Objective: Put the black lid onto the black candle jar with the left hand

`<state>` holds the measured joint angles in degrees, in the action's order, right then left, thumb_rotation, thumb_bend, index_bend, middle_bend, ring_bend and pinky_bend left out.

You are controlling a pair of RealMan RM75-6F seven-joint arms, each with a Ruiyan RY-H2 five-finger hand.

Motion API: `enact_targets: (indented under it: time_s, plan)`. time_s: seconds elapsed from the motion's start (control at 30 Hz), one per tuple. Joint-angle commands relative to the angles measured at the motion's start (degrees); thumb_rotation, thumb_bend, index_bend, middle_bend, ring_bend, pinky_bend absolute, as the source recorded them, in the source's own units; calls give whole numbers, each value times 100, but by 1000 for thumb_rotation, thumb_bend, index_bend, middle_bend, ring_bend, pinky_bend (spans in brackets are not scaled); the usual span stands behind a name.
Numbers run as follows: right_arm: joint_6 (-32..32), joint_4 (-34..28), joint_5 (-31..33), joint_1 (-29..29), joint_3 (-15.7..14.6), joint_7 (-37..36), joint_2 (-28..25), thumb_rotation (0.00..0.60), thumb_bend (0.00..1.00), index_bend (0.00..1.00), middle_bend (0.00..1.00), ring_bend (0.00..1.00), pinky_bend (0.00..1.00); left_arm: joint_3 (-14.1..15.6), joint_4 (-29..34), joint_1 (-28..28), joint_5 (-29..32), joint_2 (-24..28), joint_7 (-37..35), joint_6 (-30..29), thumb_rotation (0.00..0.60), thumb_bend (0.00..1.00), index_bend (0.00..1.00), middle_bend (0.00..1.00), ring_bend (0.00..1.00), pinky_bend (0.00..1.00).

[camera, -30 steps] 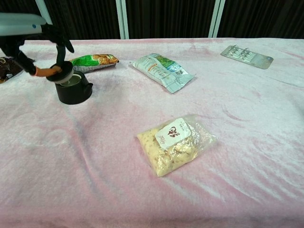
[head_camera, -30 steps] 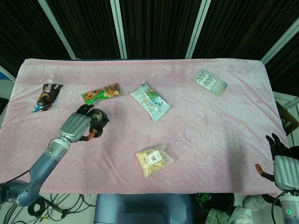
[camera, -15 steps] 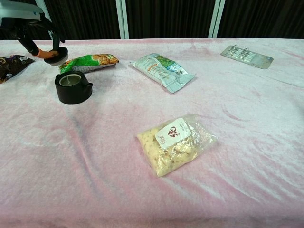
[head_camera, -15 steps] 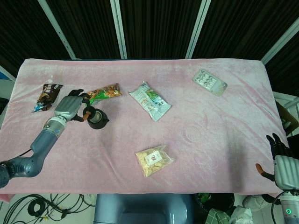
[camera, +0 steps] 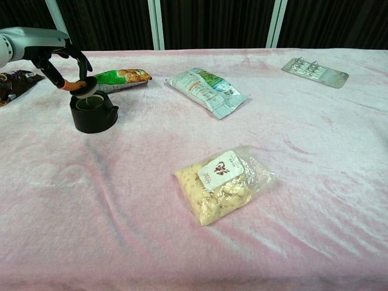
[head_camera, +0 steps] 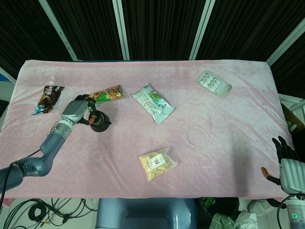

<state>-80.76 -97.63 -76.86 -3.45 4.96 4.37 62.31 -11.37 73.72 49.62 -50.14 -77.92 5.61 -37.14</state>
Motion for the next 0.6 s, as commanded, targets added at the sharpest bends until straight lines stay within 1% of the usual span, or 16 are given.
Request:
enact_targets:
  time_s: [0.03,0.17,0.6]
  plan:
    - [5,-1,2,-2,1,-5,-3,600,176,0,25,137,191,2,-147,5,-45,-100,-97,57,600,500,614,200,0,12]
    - [8,-1,-3,-5,-1,2,-2,600,177,0,25,137,191,64,-281,33,-18,-181,-76,159,600,500,614,199,0,10]
    - [6,-2,-2,-3,0,-9,-6,600,176,0,25,137,191,85,-658,67,-29,-488,-183,236,600,500,613,200,0,10]
